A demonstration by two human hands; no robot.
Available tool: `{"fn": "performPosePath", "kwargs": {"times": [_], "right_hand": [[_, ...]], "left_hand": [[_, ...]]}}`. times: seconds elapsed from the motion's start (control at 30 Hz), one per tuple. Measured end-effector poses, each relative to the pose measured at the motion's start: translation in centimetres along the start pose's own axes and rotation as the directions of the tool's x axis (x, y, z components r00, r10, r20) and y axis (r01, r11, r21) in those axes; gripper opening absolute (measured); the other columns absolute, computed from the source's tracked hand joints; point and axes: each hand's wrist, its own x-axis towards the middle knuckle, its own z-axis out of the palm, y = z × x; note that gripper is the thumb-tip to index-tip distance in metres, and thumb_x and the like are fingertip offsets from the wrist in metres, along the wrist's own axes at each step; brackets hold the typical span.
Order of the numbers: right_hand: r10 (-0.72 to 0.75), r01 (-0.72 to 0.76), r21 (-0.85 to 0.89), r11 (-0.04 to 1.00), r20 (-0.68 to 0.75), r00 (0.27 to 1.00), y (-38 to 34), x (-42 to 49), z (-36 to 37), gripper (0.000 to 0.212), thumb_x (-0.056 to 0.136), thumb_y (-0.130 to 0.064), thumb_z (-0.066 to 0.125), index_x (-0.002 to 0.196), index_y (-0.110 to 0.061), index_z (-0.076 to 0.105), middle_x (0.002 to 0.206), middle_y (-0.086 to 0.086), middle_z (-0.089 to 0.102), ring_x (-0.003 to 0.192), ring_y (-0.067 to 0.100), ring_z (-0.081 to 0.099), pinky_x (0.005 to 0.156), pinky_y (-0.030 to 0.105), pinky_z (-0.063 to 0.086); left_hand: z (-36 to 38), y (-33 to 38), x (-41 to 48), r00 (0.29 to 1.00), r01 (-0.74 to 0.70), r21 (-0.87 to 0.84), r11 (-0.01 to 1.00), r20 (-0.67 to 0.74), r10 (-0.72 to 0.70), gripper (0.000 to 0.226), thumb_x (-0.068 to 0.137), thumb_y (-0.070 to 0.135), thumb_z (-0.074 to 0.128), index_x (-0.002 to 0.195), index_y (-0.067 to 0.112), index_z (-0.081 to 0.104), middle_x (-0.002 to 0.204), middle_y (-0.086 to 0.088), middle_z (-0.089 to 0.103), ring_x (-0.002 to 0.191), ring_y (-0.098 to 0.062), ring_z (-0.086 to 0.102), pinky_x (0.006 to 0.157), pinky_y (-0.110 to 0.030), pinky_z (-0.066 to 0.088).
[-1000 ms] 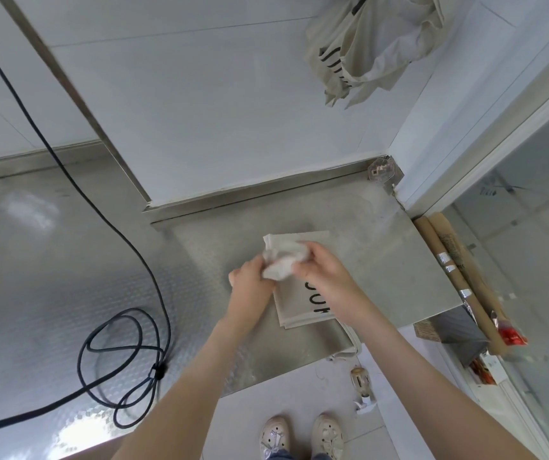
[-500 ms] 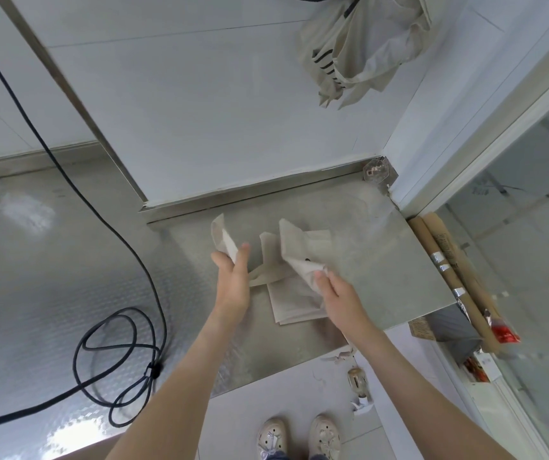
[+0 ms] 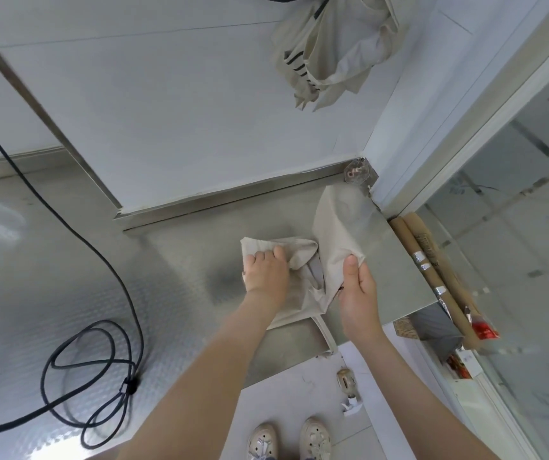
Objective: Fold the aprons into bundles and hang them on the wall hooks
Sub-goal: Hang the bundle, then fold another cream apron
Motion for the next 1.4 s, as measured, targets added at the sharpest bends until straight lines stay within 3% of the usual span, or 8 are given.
{"fn": "performPosePath", "kwargs": {"times": [0.13,0.27,0.43,0.67,0.83,1.0,1.13,1.4], "right_hand": [[-0.017,0.089,-0.200,0.976,0.337,0.941,1.1,0.2,-0.1,0.021,0.099,-0.032,0.039,0.111,-0.035,0.056,0.112,-0.020,0.059,0.101,-0.019,0.050,0.091,0.011,0.038],[0.012,0.202,-0.354,0.913,0.518,0.855,3.0,0.3,0.3,0.038,0.103,-0.028,0.037,0.124,-0.060,0.040,0.149,-0.024,0.026,0.139,-0.011,0.011,0.115,0.019,0.011],[-0.004,0.266,-0.379,0.886,0.568,0.823,3.4,0.5,1.1,0.041,0.104,-0.023,0.035,0.126,-0.057,0.037,0.151,-0.018,0.027,0.143,-0.007,0.005,0.116,0.019,0.002],[0.039,0.625,-0.541,0.563,0.772,0.634,4.7,0.6,1.7,0.046,0.094,-0.060,0.013,0.139,-0.051,0.015,0.150,-0.029,0.008,0.146,0.005,-0.009,0.116,0.034,-0.014],[0.154,0.719,-0.566,0.402,0.816,0.557,5.2,0.6,1.7,0.059,0.089,-0.066,0.017,0.144,-0.046,0.030,0.149,-0.029,-0.002,0.141,0.001,-0.021,0.112,0.033,-0.023],[0.070,0.201,-0.421,0.884,0.546,0.835,4.0,0.2,2.1,0.023,0.095,-0.011,0.055,0.114,-0.017,0.066,0.137,-0.020,0.049,0.129,0.003,0.043,0.114,0.028,0.027],[-0.044,0.124,-0.419,0.900,0.195,0.980,1.8,1.9,1.1,0.062,0.088,-0.014,0.068,0.142,-0.019,0.038,0.135,-0.014,0.037,0.124,-0.002,0.033,0.107,0.018,0.028],[0.412,-0.426,-0.088,0.901,0.483,0.772,-0.6,1.0,-2.0,0.045,0.086,-0.038,0.058,0.121,-0.009,0.057,0.111,0.011,0.069,0.088,0.023,0.068,0.085,0.039,0.056]], "left_hand": [[0.1,0.4,-0.2,0.954,-0.100,-0.437,0.894,0.214,0.212,0.052,0.082,0.030,0.053,0.131,0.020,0.038,0.128,-0.004,0.040,0.126,-0.025,0.032,0.104,-0.040,0.025],[0.2,-2.4,-1.9,0.983,0.049,-0.945,0.325,0.103,0.152,0.030,0.056,0.023,0.055,0.084,0.029,0.062,0.099,-0.001,0.057,0.104,-0.023,0.052,0.090,-0.039,0.039],[1.4,-5.5,-3.4,0.865,0.318,-0.834,0.452,0.060,-0.498,0.041,0.095,0.018,0.047,0.134,0.005,0.044,0.133,-0.017,0.039,0.124,-0.036,0.038,0.105,-0.038,0.028],[1.6,-5.2,-2.2,0.874,0.462,-0.825,0.326,0.360,-0.326,0.021,0.085,0.005,0.049,0.065,0.008,0.053,0.065,-0.006,0.059,0.067,-0.023,0.056,0.071,-0.035,0.051],[0.2,-3.5,-3.2,0.884,0.391,-0.912,0.122,0.336,-0.325,0.040,0.101,0.045,0.030,0.097,0.013,0.055,0.090,0.000,0.055,0.092,-0.022,0.053,0.089,-0.035,0.043],[0.2,-2.5,-3.6,0.949,0.298,-0.840,0.453,0.207,-0.240,0.023,0.097,0.026,0.052,0.100,0.006,0.039,0.102,-0.012,0.057,0.095,-0.028,0.053,0.071,-0.029,0.035],[-0.3,-2.5,-3.5,0.965,0.189,-0.872,0.451,0.080,-0.250,0.023,0.098,0.025,0.048,0.090,0.004,0.044,0.083,-0.005,0.054,0.078,-0.024,0.051,0.063,-0.032,0.038],[-2.5,-2.5,-4.5,0.917,0.170,-0.818,-0.550,0.335,-0.215,0.018,0.093,0.022,0.061,0.108,0.012,0.056,0.110,-0.014,0.068,0.097,-0.031,0.067,0.083,-0.048,0.056]]}}
